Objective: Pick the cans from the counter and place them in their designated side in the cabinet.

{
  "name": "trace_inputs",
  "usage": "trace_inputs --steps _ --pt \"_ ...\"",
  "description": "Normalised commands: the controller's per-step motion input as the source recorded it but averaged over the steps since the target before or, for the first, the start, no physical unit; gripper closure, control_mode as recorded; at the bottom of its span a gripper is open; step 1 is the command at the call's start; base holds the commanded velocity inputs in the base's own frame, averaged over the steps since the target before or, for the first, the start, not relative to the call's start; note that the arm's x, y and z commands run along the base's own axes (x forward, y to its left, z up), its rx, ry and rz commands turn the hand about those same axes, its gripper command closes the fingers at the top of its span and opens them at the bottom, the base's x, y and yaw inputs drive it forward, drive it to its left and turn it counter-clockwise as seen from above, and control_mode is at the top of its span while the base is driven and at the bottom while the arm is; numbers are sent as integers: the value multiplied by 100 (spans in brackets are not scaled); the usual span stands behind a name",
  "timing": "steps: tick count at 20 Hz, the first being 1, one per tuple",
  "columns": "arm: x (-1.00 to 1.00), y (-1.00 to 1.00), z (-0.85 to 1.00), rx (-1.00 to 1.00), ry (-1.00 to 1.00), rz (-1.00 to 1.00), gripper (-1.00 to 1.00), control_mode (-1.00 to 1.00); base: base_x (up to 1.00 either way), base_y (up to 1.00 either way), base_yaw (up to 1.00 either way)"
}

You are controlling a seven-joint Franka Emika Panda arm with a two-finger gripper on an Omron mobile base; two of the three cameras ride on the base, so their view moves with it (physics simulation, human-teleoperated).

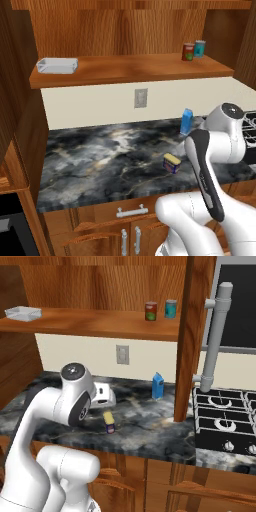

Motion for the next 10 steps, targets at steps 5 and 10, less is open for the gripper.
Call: trace_inputs --steps 5,10 --pt "13 0 -22 0 0 2 -100 -100 0 0 0" --pt "19 0 -21 0 0 1 -100 -100 0 0 0"
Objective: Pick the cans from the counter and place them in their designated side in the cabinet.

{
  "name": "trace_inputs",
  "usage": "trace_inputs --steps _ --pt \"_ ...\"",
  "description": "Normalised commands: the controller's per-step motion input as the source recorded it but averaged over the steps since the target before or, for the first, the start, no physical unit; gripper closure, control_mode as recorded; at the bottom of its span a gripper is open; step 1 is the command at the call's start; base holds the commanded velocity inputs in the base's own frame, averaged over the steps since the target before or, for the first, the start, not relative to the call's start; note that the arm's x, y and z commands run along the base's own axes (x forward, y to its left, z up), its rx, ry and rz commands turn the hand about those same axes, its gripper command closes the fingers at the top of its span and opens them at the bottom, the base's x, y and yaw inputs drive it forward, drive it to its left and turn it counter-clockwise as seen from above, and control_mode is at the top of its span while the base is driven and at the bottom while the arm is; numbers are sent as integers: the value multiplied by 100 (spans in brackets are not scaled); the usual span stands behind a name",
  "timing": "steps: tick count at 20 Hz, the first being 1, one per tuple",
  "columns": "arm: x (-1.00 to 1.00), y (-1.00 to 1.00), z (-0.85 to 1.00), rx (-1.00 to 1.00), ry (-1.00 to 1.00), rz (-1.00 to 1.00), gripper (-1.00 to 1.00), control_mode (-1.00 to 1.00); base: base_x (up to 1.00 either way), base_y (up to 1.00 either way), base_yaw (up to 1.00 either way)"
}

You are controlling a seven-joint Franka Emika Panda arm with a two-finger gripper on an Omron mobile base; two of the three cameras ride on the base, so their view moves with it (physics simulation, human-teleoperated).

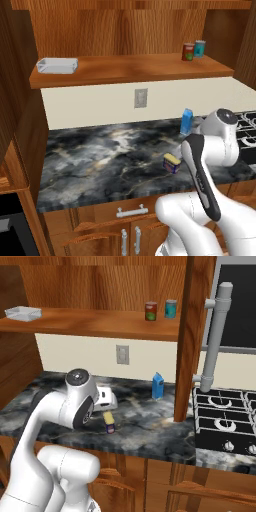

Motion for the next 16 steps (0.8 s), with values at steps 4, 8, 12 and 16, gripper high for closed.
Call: trace_inputs --steps 4,8,12,16 --pt "25 0 -17 0 0 0 -100 -100 0 0 0" --pt "28 -1 -14 0 0 0 -100 -100 0 0 0" --pt "24 -3 -12 0 0 0 -100 -100 0 0 0" --pt "18 -1 -11 0 0 0 -100 -100 0 0 0"
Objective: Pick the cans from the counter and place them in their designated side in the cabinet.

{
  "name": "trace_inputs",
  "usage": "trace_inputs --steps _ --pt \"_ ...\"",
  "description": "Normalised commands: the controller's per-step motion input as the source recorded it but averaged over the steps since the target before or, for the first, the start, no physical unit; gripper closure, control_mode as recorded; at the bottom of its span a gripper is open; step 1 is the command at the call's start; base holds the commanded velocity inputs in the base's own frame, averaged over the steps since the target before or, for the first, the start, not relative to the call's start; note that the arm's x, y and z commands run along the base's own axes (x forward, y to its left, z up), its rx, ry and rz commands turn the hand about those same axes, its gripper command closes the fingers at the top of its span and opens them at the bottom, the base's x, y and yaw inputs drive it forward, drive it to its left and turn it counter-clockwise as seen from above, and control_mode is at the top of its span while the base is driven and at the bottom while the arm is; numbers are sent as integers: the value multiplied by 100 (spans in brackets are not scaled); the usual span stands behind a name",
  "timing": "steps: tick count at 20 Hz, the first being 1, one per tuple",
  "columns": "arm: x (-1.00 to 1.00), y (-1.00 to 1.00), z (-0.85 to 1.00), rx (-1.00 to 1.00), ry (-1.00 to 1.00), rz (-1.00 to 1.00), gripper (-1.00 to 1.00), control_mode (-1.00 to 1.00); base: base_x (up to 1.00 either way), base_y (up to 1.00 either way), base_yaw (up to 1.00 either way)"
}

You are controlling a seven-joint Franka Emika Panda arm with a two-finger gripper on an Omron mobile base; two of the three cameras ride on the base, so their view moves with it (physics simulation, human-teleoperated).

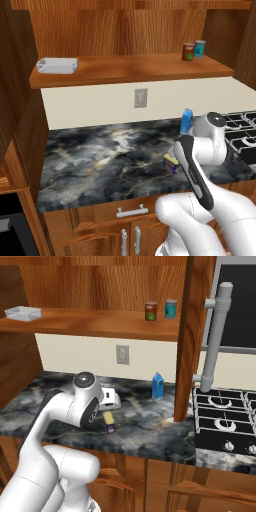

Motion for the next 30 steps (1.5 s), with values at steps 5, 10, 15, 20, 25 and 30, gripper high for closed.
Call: trace_inputs --steps 5,10,15,20,25,30 --pt "6 -1 -14 0 5 0 -100 -100 0 0 0" --pt "1 0 -16 0 5 0 -100 -100 0 0 0" --pt "3 0 -14 0 2 0 -100 -100 0 0 0" --pt "4 0 -13 0 0 0 -100 -100 0 0 0" --pt "9 0 -16 0 0 0 -100 -100 0 0 0" --pt "17 -3 -16 0 0 0 -100 -100 0 0 0"
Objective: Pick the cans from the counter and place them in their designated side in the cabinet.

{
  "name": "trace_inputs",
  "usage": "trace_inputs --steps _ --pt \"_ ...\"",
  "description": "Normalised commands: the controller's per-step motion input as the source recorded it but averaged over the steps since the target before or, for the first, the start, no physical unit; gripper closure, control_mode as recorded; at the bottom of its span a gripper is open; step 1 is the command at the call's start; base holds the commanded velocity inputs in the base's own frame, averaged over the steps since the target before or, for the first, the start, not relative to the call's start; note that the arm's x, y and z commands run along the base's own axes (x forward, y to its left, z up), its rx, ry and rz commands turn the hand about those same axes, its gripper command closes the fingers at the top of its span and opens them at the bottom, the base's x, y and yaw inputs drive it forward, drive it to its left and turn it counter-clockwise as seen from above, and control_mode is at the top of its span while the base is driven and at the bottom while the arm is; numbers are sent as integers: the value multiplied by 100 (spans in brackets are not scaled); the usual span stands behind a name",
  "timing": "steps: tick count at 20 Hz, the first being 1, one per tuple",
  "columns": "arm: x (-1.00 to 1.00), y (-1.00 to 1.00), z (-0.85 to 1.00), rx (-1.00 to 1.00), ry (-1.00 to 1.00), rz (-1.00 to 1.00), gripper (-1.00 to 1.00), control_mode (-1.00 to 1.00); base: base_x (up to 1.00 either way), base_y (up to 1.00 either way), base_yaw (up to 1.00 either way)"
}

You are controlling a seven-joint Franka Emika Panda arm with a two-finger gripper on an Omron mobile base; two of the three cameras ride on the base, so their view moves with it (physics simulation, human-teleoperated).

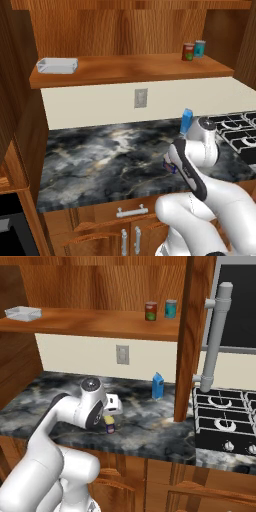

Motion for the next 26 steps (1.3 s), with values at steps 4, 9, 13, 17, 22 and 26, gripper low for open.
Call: trace_inputs --steps 4,9,13,17,22,26 --pt "20 -9 -12 0 0 0 -100 -100 0 0 0" --pt "23 -12 -12 0 0 0 -100 -100 0 0 0" --pt "21 -8 -12 0 1 0 -100 -100 0 0 0" --pt "11 0 -14 0 5 0 -100 -100 0 0 0" --pt "2 0 -11 0 6 0 -100 -100 0 0 0" --pt "2 0 -9 0 6 0 -100 -100 0 0 0"
